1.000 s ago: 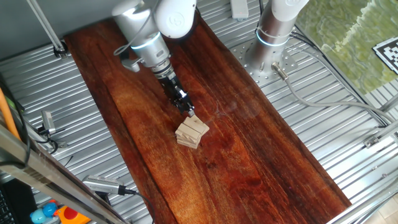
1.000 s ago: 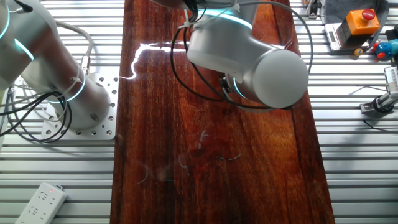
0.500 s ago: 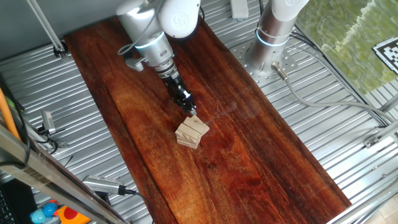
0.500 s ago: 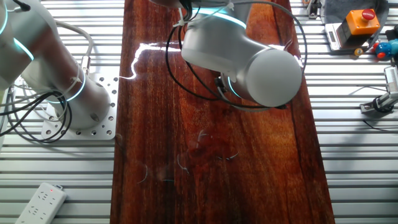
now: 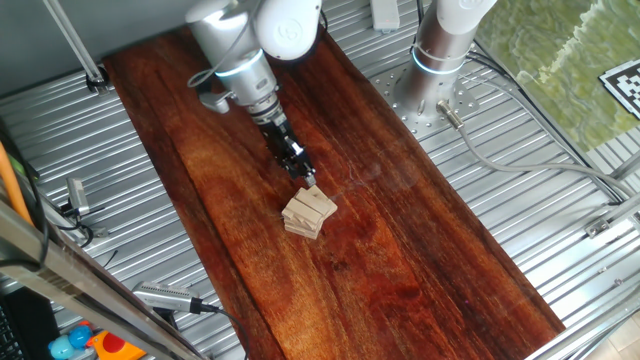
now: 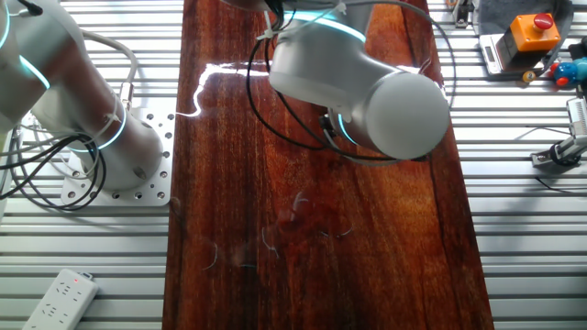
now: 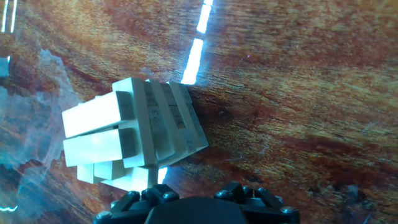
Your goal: Play Jenga
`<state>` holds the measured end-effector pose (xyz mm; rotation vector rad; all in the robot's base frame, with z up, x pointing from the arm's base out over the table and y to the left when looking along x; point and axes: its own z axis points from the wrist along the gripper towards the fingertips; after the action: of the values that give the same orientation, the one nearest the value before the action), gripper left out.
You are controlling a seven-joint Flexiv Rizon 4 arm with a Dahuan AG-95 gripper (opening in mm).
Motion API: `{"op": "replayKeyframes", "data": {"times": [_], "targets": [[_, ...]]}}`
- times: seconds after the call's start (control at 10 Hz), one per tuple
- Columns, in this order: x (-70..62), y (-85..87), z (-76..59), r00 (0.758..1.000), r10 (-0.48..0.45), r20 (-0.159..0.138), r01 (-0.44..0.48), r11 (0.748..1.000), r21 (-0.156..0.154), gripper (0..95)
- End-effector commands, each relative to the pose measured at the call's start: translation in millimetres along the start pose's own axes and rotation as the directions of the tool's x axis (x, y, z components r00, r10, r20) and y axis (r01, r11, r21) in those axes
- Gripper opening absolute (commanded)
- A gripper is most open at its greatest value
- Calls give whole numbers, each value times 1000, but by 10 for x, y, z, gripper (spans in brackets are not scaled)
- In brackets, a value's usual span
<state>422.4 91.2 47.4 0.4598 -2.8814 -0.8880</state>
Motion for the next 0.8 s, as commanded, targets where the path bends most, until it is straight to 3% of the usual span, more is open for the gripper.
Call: {"op": "replayKeyframes", "data": {"times": [0.1, 0.4, 0.8], "targets": [[16, 0, -4, 1000, 2, 4, -2, 1000, 3, 570], [-4, -37, -96, 1000, -5, 2, 5, 1000, 6, 570], [-4, -37, -99, 1000, -7, 24, 7, 1000, 16, 570]]}}
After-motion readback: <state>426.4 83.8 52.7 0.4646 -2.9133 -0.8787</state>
